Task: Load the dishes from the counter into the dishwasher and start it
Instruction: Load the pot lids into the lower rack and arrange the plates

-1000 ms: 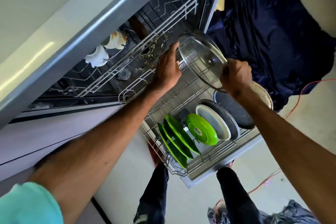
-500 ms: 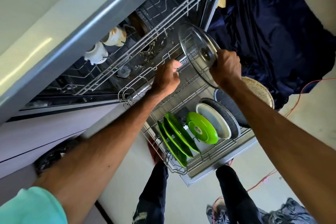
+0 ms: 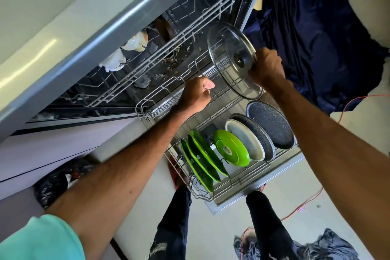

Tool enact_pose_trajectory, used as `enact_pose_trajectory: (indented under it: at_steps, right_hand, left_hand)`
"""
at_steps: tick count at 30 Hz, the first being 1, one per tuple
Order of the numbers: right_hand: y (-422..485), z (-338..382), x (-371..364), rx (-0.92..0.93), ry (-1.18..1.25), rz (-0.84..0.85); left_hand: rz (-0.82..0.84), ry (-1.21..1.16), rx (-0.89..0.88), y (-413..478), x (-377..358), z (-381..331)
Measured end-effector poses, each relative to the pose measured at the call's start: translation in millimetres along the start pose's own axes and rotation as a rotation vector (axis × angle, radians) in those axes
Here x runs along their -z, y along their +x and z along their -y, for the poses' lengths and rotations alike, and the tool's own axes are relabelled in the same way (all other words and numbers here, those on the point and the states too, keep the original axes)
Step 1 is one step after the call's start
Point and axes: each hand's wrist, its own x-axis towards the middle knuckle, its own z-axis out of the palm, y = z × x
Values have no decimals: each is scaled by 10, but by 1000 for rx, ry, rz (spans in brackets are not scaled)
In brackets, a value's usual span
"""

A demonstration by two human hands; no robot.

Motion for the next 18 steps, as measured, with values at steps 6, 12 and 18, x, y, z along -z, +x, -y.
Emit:
enact_pose_trajectory:
  at_steps: [6, 12, 18]
  right_hand:
    - [-76, -31, -55, -41, 38, 43]
    - [-55, -126, -65, -44, 67, -15]
    - [-118, -114, -35, -56, 16, -28]
  left_hand:
    - [53, -12, -5, -74, -55, 82]
    - [70, -4, -25, -72, -93, 145]
    - [70, 14, -1, -52, -151, 142]
